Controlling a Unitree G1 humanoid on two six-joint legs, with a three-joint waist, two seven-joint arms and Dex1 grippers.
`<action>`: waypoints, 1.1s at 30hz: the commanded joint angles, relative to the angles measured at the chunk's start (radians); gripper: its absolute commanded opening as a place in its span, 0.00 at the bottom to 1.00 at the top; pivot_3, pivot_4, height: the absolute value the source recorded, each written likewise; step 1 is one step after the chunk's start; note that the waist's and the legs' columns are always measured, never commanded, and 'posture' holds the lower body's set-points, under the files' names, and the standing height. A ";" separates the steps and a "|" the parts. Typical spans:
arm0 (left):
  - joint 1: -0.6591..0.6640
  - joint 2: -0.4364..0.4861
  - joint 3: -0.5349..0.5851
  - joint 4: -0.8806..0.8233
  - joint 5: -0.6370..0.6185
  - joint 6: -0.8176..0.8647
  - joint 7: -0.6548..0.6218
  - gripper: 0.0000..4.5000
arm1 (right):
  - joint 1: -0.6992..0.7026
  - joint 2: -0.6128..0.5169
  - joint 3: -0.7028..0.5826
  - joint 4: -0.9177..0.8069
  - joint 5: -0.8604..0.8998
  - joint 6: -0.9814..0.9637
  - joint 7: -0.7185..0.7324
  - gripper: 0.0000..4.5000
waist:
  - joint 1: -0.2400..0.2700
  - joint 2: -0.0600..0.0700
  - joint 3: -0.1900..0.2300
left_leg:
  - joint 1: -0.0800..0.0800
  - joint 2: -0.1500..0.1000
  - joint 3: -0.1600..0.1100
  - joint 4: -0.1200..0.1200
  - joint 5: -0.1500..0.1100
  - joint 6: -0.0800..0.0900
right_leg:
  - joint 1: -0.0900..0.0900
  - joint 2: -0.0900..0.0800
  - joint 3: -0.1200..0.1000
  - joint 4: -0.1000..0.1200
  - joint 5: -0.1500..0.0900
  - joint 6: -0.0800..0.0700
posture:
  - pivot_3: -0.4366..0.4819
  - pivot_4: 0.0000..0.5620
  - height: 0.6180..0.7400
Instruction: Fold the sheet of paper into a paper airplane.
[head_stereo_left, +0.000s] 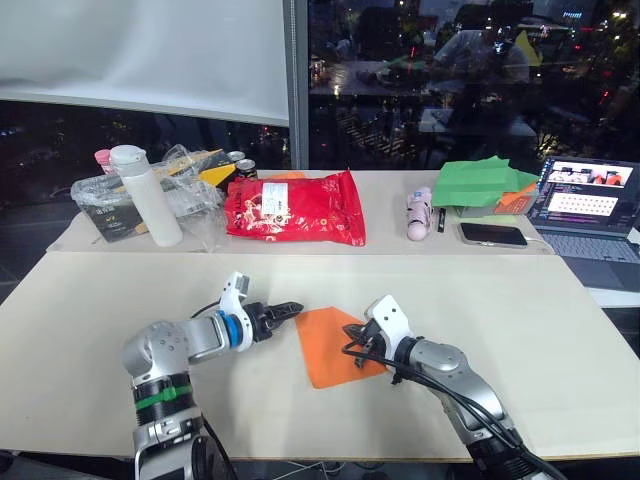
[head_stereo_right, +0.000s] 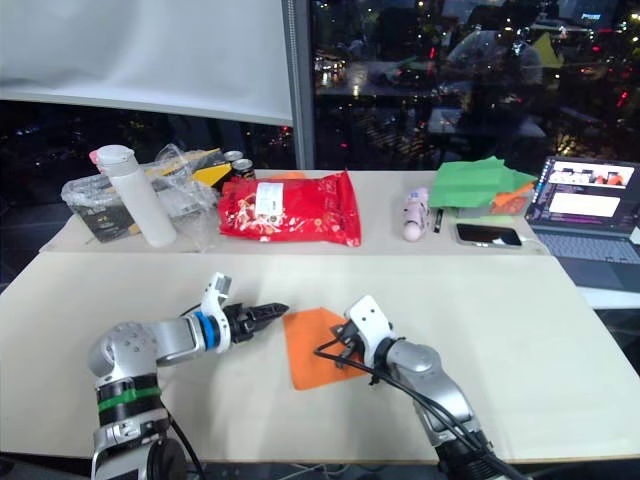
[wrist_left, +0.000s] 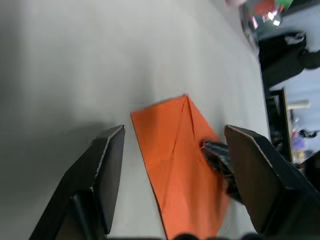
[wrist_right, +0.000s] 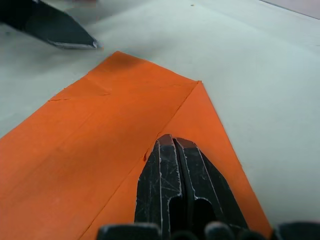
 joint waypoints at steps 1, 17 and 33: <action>-0.061 0.116 -0.111 0.263 -0.188 0.061 0.072 0.74 | 0.006 0.009 0.004 0.002 -0.003 0.013 -0.013 0.00 | -0.001 -0.001 0.000 | 0.000 0.000 -0.001 0.000 0.000 0.000 | 0.000 0.000 0.000 0.000 0.000 0.000 | 0.48 0.27 0.83; -0.207 0.218 -0.365 0.610 -0.561 0.061 0.298 0.74 | 0.010 0.017 -0.002 -0.005 -0.003 0.016 -0.048 0.00 | 0.010 0.000 -0.001 | -0.001 -0.002 -0.004 -0.001 0.001 -0.001 | -0.005 -0.001 -0.002 0.000 -0.001 0.001 | 0.48 0.27 0.83; -0.210 0.251 -0.380 0.624 -0.739 0.061 0.392 0.74 | 0.004 0.020 0.002 0.000 -0.003 0.012 -0.054 0.00 | 0.015 0.000 -0.001 | -0.002 -0.004 -0.005 -0.002 0.002 -0.004 | -0.007 -0.003 -0.002 0.000 -0.001 0.001 | 0.48 0.27 0.83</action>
